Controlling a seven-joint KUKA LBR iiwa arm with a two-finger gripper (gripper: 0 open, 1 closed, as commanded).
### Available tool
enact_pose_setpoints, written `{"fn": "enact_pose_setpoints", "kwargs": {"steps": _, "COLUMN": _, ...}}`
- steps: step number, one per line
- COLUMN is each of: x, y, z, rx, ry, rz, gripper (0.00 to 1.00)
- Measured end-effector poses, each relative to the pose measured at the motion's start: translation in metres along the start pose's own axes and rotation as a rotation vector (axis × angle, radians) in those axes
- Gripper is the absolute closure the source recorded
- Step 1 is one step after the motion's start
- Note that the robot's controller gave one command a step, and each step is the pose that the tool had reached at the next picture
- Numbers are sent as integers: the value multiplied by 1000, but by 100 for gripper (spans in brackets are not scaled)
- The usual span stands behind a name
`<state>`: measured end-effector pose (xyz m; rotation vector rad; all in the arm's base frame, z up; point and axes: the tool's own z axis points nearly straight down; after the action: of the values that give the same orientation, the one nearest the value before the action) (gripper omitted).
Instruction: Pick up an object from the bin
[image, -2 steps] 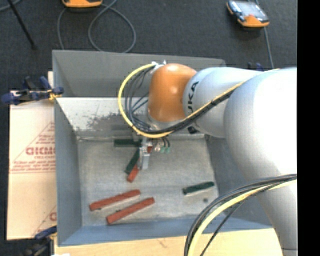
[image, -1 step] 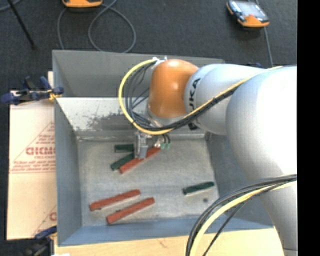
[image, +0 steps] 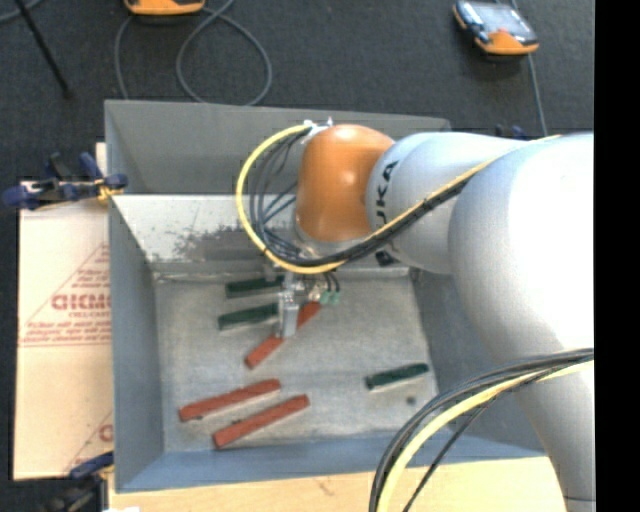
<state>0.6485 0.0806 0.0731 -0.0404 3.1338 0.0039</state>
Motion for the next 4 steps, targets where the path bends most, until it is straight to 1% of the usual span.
{"fn": "enact_pose_setpoints", "kwargs": {"steps": 1, "x": -2, "y": 69, "z": 1, "rx": -1, "ry": -1, "rz": -75, "gripper": 0}}
{"fn": "enact_pose_setpoints", "kwargs": {"steps": 2, "x": -4, "y": 66, "z": -2, "rx": -1, "ry": -3, "rz": -67, "gripper": 100}}
{"fn": "enact_pose_setpoints", "kwargs": {"steps": 3, "x": 22, "y": 55, "z": -123, "rx": 2, "ry": -5, "rz": -158, "gripper": 100}}
{"fn": "enact_pose_setpoints", "kwargs": {"steps": 4, "x": 23, "y": 56, "z": -117, "rx": 2, "ry": 3, "rz": -158, "gripper": 0}}
